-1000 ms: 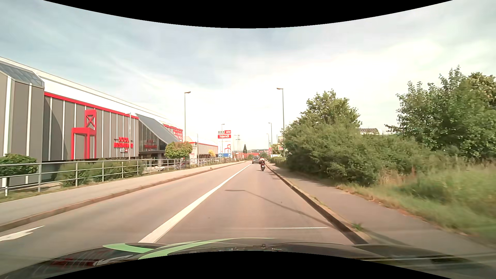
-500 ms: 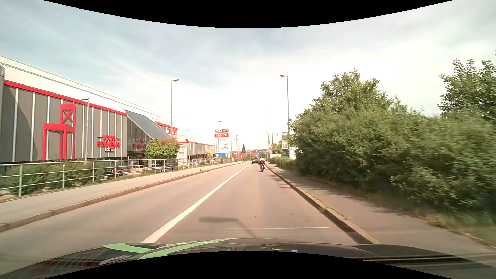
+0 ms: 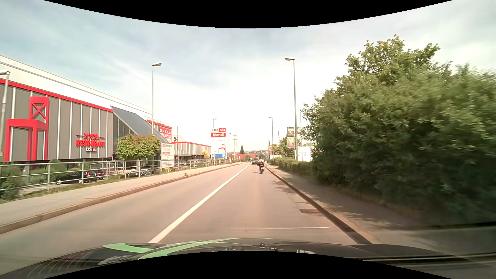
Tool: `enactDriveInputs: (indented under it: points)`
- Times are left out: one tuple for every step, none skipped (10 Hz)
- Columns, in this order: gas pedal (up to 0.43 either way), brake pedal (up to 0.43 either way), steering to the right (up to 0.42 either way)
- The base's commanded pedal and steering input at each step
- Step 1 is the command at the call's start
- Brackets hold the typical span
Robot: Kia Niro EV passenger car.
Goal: Follow the waypoints while adhering to traffic rules and regulations
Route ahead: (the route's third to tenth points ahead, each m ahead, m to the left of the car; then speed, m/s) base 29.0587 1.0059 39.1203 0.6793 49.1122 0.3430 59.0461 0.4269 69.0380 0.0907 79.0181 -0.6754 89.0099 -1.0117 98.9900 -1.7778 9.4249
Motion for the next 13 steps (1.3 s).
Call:
enactDriveInputs:
  points:
    - [0.028,0.000,0.006]
    - [0.028,0.000,0.006]
    - [0.028,0.000,0.006]
    - [0.028,0.000,0.006]
    - [0.028,0.000,0.006]
    - [0.028,0.000,0.006]
    - [0.028,0.000,0.006]
    - [0.020,0.000,0.006]
    - [0.020,0.000,0.006]
    - [0.008,0.000,0.006]
    - [0.008,0.000,0.005]
    - [0.008,0.000,0.006]
    - [0.008,0.000,0.005]
